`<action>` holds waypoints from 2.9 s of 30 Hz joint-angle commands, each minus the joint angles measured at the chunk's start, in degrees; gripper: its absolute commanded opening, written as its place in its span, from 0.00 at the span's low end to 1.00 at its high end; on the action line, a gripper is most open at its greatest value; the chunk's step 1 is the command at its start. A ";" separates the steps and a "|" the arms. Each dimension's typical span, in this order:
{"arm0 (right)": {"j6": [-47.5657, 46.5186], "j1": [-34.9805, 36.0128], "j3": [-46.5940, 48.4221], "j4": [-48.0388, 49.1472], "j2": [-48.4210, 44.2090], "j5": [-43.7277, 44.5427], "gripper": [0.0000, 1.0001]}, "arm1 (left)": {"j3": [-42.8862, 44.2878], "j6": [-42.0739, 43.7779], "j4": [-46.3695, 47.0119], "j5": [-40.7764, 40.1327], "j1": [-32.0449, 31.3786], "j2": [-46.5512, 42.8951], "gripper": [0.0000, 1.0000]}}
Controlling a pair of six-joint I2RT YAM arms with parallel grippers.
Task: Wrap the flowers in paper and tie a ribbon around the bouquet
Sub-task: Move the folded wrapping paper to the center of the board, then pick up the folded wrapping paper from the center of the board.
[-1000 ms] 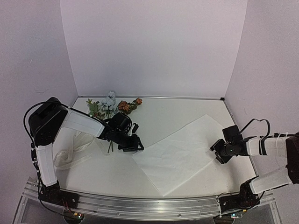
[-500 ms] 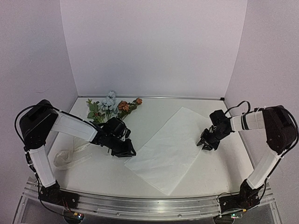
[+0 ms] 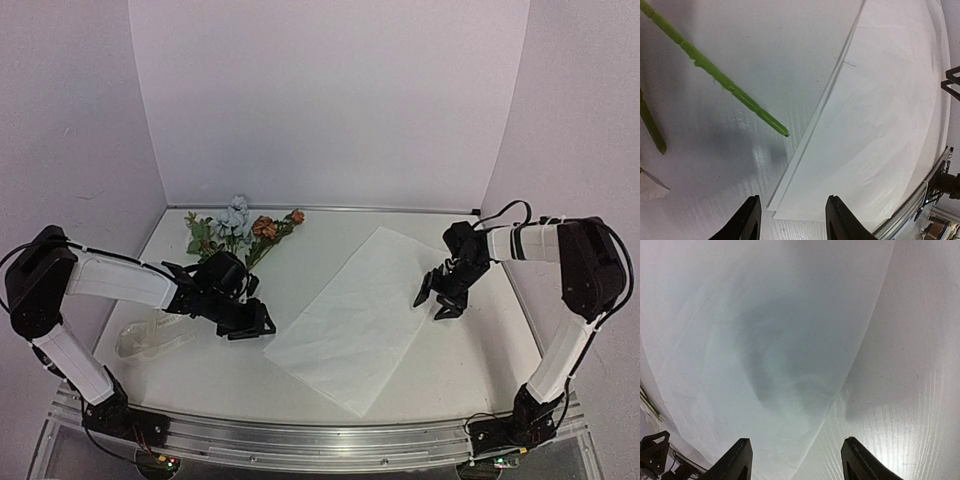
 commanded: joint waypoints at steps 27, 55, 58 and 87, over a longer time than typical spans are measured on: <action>25.14 14.39 -21.95 15.69 -13.87 3.18 0.71 | 4.79 3.11 -0.13 2.51 -4.35 6.54 0.54; 26.42 15.10 -16.11 19.56 -3.74 1.21 0.66 | 12.63 2.53 0.54 7.13 -6.95 10.79 0.22; 26.09 15.10 -16.08 19.51 -3.47 1.20 0.66 | 13.63 2.95 -0.66 6.93 -6.95 10.16 0.16; 16.91 20.70 16.59 3.22 12.37 -2.89 0.79 | 16.30 8.36 -1.78 5.51 -11.89 -7.07 0.00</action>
